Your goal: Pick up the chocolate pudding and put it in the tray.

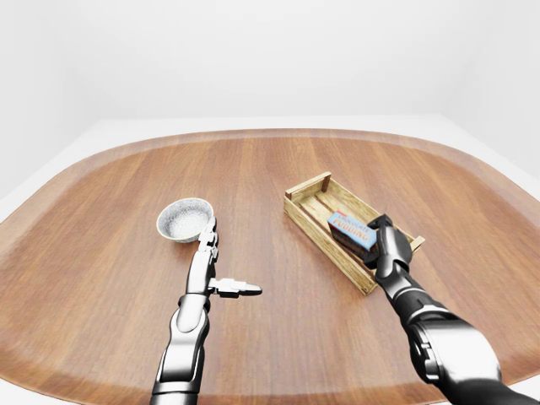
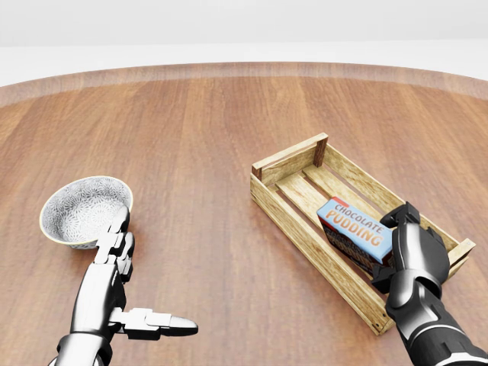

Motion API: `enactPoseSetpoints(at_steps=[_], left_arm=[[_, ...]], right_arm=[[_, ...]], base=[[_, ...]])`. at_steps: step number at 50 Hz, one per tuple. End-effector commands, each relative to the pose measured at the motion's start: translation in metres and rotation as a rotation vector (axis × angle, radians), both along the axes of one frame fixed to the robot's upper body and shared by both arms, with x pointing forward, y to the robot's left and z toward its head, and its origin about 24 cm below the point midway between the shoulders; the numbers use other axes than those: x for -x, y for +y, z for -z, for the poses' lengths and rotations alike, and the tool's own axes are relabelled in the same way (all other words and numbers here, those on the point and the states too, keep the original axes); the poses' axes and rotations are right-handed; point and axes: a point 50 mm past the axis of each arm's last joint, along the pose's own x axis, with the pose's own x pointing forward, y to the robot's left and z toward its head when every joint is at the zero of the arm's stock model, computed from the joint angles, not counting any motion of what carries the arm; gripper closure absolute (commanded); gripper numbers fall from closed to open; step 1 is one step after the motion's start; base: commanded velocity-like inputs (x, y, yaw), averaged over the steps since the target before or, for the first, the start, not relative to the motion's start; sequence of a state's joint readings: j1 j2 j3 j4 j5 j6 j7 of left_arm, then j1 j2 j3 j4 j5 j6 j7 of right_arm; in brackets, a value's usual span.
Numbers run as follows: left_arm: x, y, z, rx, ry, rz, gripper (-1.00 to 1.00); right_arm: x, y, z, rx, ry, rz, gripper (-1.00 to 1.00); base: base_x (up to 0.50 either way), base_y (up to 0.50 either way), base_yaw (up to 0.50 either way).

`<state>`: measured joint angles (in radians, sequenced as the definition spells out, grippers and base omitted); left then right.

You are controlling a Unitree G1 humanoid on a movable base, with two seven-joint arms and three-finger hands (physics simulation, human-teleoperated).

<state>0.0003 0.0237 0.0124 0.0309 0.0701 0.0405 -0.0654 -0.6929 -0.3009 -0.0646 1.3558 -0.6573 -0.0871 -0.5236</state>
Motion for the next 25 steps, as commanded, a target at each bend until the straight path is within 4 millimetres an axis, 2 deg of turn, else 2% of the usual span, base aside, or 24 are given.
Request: enactPoseSetpoints(at_steps=[1, 6, 10, 12, 13, 15, 17, 18, 24, 25], left_arm=[[0.0001, -0.0005, 0.0006, 0.034, 0.007, 0.011, -1.00], [-0.0001, -0.0005, 0.0011, 0.034, 0.007, 0.010, -1.00], [-0.0005, -0.0004, 0.0015, 0.034, 0.007, 0.009, -1.00], [-0.0008, -0.0003, 0.0017, 0.035, 0.007, 0.008, -1.00], [-0.0008, -0.0002, 0.0018, 0.035, 0.008, 0.008, -1.00], [-0.0008, -0.0001, 0.0017, 0.035, 0.008, 0.008, -1.00], [-0.0006, -0.0001, 0.0010, 0.035, 0.008, 0.008, -1.00], [-0.0005, -0.0002, 0.0006, 0.035, 0.008, 0.008, -1.00], [-0.0002, 0.0001, 0.0006, 0.035, 0.008, 0.007, -1.00], [-0.0002, 0.0001, 0.0008, 0.035, 0.008, 0.007, -1.00]], right_arm=[[-0.0008, -0.0004, -0.0012, -0.004, -0.006, 0.004, 1.00], [0.0053, 0.0012, 0.0073, 0.013, 0.028, -0.012, 1.00], [0.0050, 0.0002, 0.0065, 0.011, 0.025, -0.007, 1.00], [-0.0001, -0.0017, -0.0010, -0.004, -0.006, 0.008, 1.00], [0.0049, -0.0002, 0.0061, 0.012, 0.023, -0.007, 1.00], [-0.0004, -0.0015, -0.0013, -0.004, -0.006, 0.008, 1.00], [0.0042, -0.0003, 0.0052, 0.011, 0.021, -0.006, 1.00], [0.0000, -0.0014, -0.0006, -0.003, -0.004, 0.007, 1.00], [0.0010, -0.0009, 0.0008, -0.003, 0.001, 0.005, 1.00], [-0.0004, -0.0013, -0.0011, -0.008, -0.007, 0.010, 0.32]], base=[[0.00, 0.00, 0.00], [0.00, 0.00, 0.00], [0.00, 0.00, 0.00], [0.00, 0.00, 0.00], [0.00, 0.00, 0.00], [0.00, 0.00, 0.00], [0.00, 0.00, 0.00], [0.00, 0.00, 0.00], [0.00, 0.00, 0.00], [0.00, 0.00, 0.00]])
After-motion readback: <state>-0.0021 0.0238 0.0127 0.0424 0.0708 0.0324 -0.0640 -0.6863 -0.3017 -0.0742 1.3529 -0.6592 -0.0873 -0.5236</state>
